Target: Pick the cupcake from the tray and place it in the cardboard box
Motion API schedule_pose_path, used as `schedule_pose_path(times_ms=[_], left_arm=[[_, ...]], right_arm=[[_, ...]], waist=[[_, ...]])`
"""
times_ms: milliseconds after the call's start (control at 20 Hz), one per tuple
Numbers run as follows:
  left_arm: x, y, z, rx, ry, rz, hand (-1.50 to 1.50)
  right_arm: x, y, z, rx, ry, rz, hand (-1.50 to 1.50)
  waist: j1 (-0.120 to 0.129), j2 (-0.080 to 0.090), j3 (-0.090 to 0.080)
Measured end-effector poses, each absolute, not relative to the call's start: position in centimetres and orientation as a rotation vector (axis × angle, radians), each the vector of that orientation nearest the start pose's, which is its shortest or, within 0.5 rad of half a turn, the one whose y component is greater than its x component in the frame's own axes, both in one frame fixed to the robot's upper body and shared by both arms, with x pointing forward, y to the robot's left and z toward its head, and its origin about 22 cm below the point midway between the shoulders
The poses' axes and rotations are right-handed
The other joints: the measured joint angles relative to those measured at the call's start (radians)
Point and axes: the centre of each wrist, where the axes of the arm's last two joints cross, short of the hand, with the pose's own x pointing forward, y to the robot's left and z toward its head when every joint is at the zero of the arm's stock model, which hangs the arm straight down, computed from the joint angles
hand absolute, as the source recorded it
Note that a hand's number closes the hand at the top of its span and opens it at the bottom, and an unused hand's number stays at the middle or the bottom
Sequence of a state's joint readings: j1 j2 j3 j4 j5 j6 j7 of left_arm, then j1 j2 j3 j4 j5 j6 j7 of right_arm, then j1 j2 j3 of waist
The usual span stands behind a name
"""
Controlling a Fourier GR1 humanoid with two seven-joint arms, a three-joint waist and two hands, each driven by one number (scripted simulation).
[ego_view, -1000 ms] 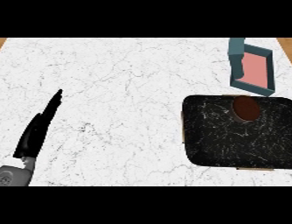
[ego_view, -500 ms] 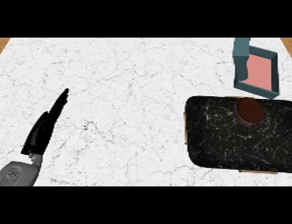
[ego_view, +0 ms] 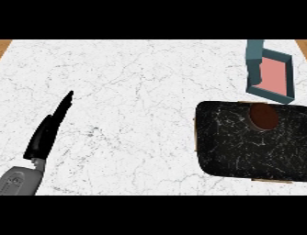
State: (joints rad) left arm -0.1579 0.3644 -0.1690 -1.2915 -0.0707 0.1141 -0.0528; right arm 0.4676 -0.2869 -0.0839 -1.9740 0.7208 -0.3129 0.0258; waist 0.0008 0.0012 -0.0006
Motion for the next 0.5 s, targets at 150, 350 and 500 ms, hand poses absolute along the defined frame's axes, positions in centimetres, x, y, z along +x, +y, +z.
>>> schedule_pose_path(times_ms=[150, 350, 500], left_arm=[[27.5, 28.2, -0.7, 0.321, -1.468, -0.419, 0.0], [27.4, 28.6, -0.2, 0.319, -1.468, -0.418, 0.0], [27.3, 28.8, -0.7, 0.322, -1.47, -0.416, 0.0]], right_arm=[[14.5, -31.4, 3.4, -1.135, -1.405, 0.496, -1.5], [16.3, -31.0, 3.2, -1.115, -1.396, 0.513, -1.5], [17.3, -31.2, 2.4, -1.147, -1.398, 0.514, -1.5]], waist=[[0.001, 0.0, 0.0], [0.0, -0.001, 0.0], [0.0, -0.001, 0.0]])
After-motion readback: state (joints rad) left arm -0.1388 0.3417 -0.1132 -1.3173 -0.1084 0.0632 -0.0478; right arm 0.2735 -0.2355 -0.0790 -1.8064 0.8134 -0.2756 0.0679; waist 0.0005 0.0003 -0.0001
